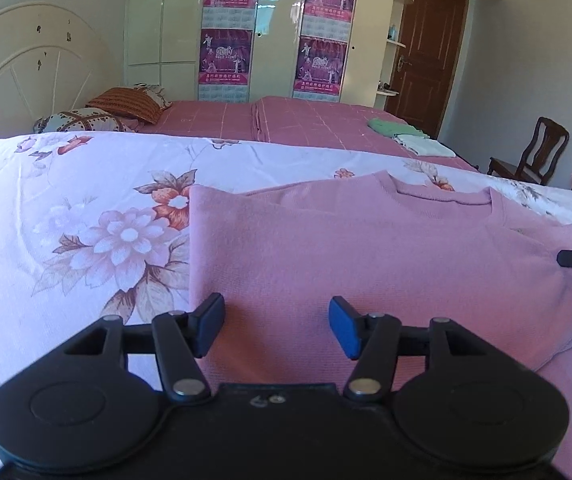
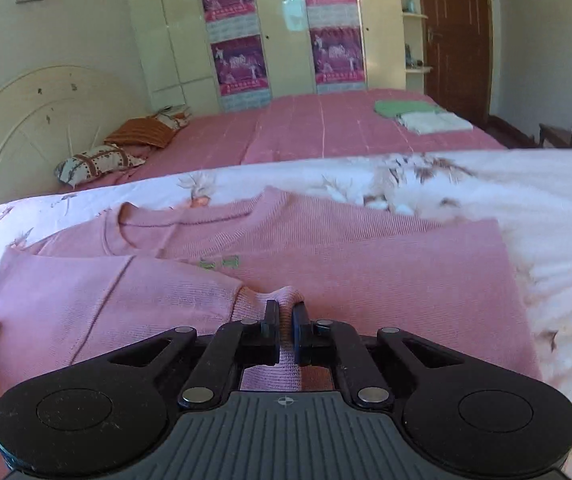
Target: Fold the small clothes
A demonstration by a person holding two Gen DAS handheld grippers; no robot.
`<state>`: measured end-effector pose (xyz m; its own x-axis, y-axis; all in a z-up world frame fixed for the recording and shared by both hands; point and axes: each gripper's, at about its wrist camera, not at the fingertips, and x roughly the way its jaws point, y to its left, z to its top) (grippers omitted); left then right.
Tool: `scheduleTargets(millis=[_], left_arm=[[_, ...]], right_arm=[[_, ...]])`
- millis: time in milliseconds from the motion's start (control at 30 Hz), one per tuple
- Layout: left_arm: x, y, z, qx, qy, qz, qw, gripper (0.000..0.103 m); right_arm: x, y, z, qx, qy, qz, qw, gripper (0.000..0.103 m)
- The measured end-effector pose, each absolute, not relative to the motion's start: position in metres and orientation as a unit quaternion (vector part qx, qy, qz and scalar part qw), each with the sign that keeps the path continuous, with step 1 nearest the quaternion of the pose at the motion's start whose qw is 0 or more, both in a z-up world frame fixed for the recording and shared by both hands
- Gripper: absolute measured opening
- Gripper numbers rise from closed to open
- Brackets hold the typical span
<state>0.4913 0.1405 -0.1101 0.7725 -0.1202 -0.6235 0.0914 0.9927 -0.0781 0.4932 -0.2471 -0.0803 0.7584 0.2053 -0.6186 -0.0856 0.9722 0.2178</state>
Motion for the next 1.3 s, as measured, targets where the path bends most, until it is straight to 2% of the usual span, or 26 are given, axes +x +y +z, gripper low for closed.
scheduleTargets(millis=[167, 300, 367, 400, 433, 533, 667, 767, 833, 933, 1000, 1067, 1133, 1167, 1200, 1300], left_arm=[[0.508, 0.134, -0.096, -0.01, 0.304, -0.067, 0.95, 0.064], [0.544, 0.125, -0.117, 0.026, 0.361, -0.052, 0.931, 0.075], [0.535, 0.121, -0.111, 0.036, 0.345, -0.036, 0.937, 0.068], [0.526, 0.119, -0.106, 0.029, 0.334, -0.04, 0.941, 0.067], [0.516, 0.116, -0.102, 0.019, 0.322, -0.046, 0.945, 0.067], [0.493, 0.086, -0.094, 0.009, 0.296, -0.081, 0.952, 0.072], [0.475, 0.044, -0.103, 0.034, 0.301, -0.114, 0.946, 0.072], [0.467, 0.055, -0.118, 0.051, 0.32, -0.085, 0.942, 0.073], [0.46, 0.078, -0.122, 0.053, 0.331, -0.041, 0.941, 0.071], [0.447, 0.097, -0.113, 0.052, 0.321, -0.019, 0.945, 0.07], [0.449, 0.099, -0.12, 0.045, 0.347, -0.023, 0.937, 0.072], [0.447, 0.099, -0.119, 0.033, 0.344, -0.013, 0.938, 0.073], [0.44, 0.094, -0.108, 0.037, 0.334, -0.004, 0.942, 0.069], [0.434, 0.091, -0.102, 0.042, 0.32, -0.006, 0.946, 0.071], [0.429, 0.088, -0.1, 0.051, 0.314, -0.007, 0.948, 0.077], [0.432, 0.085, -0.114, 0.063, 0.36, 0.0, 0.931, 0.078]], right_arm=[[0.489, -0.25, -0.081, 0.101, 0.335, 0.082, 0.933, 0.005], [0.495, -0.252, -0.086, 0.101, 0.35, 0.081, 0.928, 0.005], [0.494, -0.256, -0.082, 0.108, 0.352, 0.067, 0.927, 0.019], [0.49, -0.258, -0.077, 0.106, 0.345, 0.04, 0.932, 0.041], [0.483, -0.259, -0.071, 0.102, 0.33, 0.023, 0.938, 0.048], [0.468, -0.248, -0.058, 0.116, 0.311, 0.086, 0.939, 0.048], [0.455, -0.203, -0.061, 0.064, 0.32, 0.161, 0.932, 0.048], [0.441, -0.185, -0.069, -0.006, 0.319, 0.174, 0.932, 0.048], [0.441, -0.201, -0.079, -0.03, 0.329, 0.11, 0.937, 0.048], [0.446, -0.244, -0.086, 0.052, 0.347, 0.116, 0.929, 0.049], [0.441, -0.241, -0.078, 0.025, 0.324, 0.126, 0.937, 0.049], [0.441, -0.24, -0.076, 0.044, 0.313, 0.135, 0.939, 0.048], [0.452, -0.245, -0.089, 0.071, 0.357, 0.125, 0.923, 0.048], [0.45, -0.248, -0.087, 0.078, 0.35, 0.127, 0.925, 0.048], [0.444, -0.251, -0.08, 0.081, 0.346, 0.127, 0.926, 0.048], [0.426, -0.264, -0.071, 0.079, 0.315, 0.134, 0.936, 0.048]])
